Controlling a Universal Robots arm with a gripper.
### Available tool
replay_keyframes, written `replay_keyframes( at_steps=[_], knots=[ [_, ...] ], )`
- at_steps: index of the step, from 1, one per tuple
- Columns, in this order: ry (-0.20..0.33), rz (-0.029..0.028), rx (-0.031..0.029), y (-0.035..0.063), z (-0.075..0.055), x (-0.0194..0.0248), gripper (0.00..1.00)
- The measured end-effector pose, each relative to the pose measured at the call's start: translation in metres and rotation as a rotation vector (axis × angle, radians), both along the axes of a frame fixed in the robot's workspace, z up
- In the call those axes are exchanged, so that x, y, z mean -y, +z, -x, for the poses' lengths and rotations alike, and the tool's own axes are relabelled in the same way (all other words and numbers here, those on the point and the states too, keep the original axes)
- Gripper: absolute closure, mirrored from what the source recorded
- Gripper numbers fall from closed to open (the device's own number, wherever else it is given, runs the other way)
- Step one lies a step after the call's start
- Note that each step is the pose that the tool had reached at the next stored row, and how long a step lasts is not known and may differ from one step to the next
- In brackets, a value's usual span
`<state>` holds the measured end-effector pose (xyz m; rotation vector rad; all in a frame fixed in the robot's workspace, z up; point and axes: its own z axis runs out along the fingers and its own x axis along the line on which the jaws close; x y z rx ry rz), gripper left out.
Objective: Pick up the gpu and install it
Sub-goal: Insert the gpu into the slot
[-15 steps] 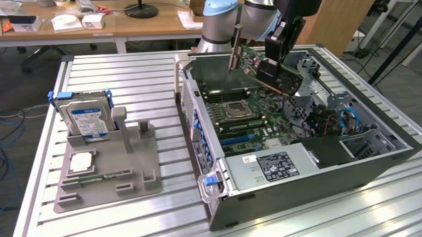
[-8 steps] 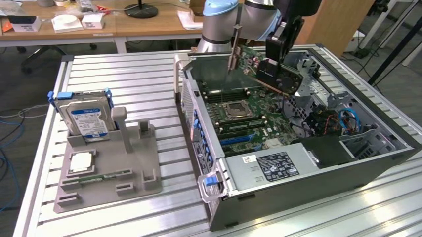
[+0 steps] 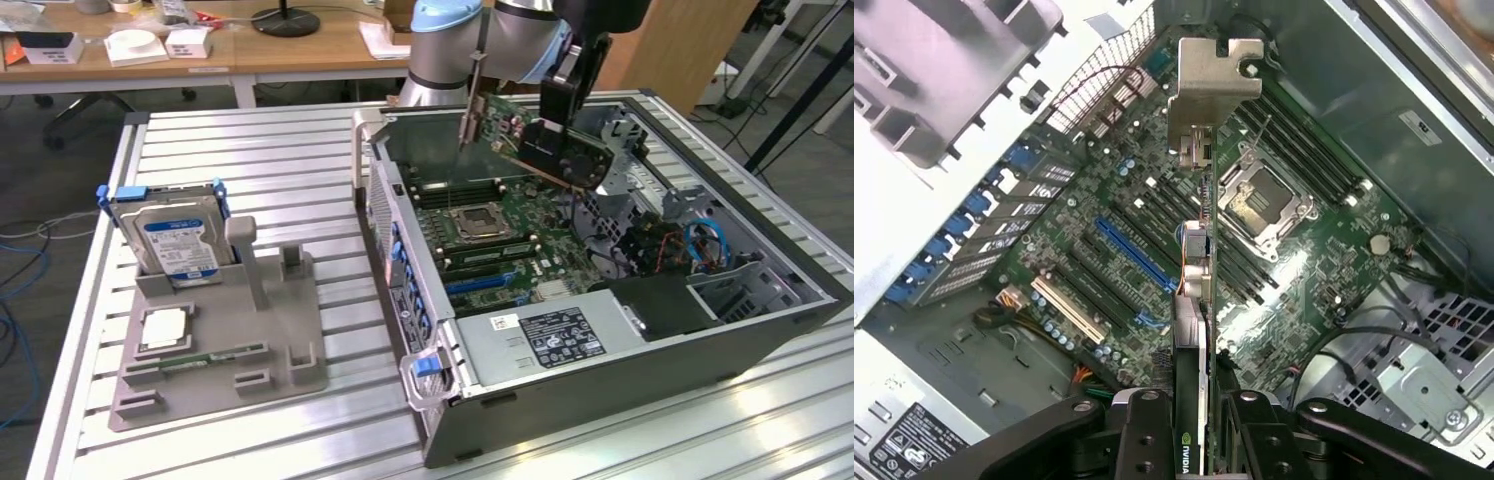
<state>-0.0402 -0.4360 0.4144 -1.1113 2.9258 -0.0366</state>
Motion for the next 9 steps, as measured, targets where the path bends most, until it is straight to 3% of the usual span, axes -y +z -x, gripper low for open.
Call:
replay_keyframes(
  at_steps=[9],
  knots=[
    [0.066,-0.0001,0.0,-0.0007,0.0,-0.0012,0.74]
  ],
)
